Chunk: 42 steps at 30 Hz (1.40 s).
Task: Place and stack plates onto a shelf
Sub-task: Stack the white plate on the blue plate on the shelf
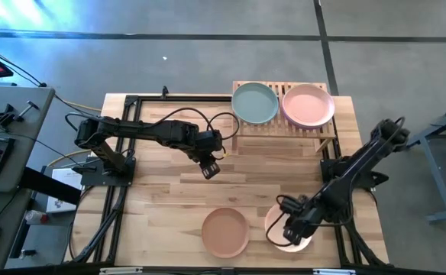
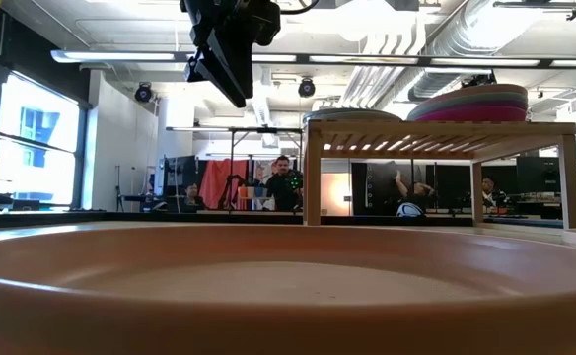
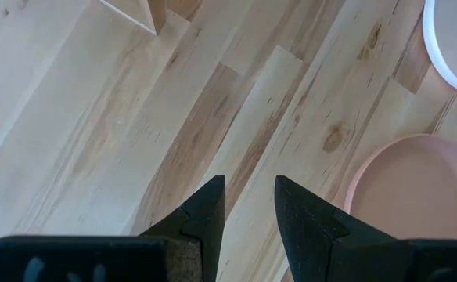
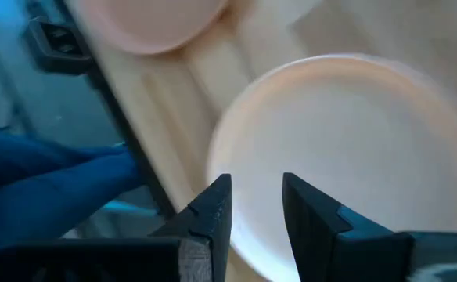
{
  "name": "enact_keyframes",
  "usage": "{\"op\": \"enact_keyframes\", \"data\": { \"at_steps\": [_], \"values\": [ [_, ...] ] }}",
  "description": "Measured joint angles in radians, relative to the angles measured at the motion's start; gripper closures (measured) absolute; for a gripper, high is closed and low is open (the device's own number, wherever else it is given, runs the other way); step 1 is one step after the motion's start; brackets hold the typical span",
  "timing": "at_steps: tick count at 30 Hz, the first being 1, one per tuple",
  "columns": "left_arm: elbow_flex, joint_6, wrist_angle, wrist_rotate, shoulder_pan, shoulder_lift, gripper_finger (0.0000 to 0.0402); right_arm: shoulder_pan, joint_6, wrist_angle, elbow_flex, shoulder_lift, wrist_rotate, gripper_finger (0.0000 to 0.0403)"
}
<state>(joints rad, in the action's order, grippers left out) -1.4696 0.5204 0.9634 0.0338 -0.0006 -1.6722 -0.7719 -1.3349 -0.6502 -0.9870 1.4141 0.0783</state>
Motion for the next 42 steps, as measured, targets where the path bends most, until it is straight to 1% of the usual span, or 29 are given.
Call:
{"op": "enact_keyframes", "data": {
  "at_steps": [4, 8, 14, 18, 21, 28, 33, 42],
  "values": [
    [0.0, 0.002, 0.0, 0.0, 0.0, 0.0, 0.0298, -0.001, 0.0, 0.13, 0.026, 0.051, -0.03, 0.0308],
    [0.0, 0.003, -0.001, 0.0, 0.0, 0.0, 0.0298, 0.0, -0.014, 0.192, 0.009, 0.125, -0.07, 0.0308],
    [0.0, 0.026, -0.005, 0.0, 0.0, 0.0, 0.0298, 0.0, -0.012, 0.172, -0.075, 0.26, -0.125, 0.0308],
    [0.0, 0.026, -0.012, 0.0, 0.0, 0.0, 0.0298, 0.0, -0.015, 0.127, -0.118, 0.328, -0.125, 0.0308],
    [0.0, 0.027, -0.028, 0.0, 0.0, 0.0, 0.0298, 0.0, -0.019, 0.128, -0.127, 0.362, -0.123, 0.0308],
    [0.0, 0.033, -0.044, 0.0, 0.0, 0.0, 0.0298, 0.0, -0.019, 0.133, -0.13, 0.392, -0.12, 0.0308],
    [0.0, 0.07, -0.044, 0.0, 0.0, 0.0, 0.0298, 0.0, -0.029, 0.14, -0.131, 0.399, -0.106, 0.0308],
    [0.0, 0.056, -0.043, 0.0, 0.0, 0.0, 0.0298, 0.003, -0.038, 0.151, -0.131, 0.425, -0.116, 0.0308]
  ]
}}
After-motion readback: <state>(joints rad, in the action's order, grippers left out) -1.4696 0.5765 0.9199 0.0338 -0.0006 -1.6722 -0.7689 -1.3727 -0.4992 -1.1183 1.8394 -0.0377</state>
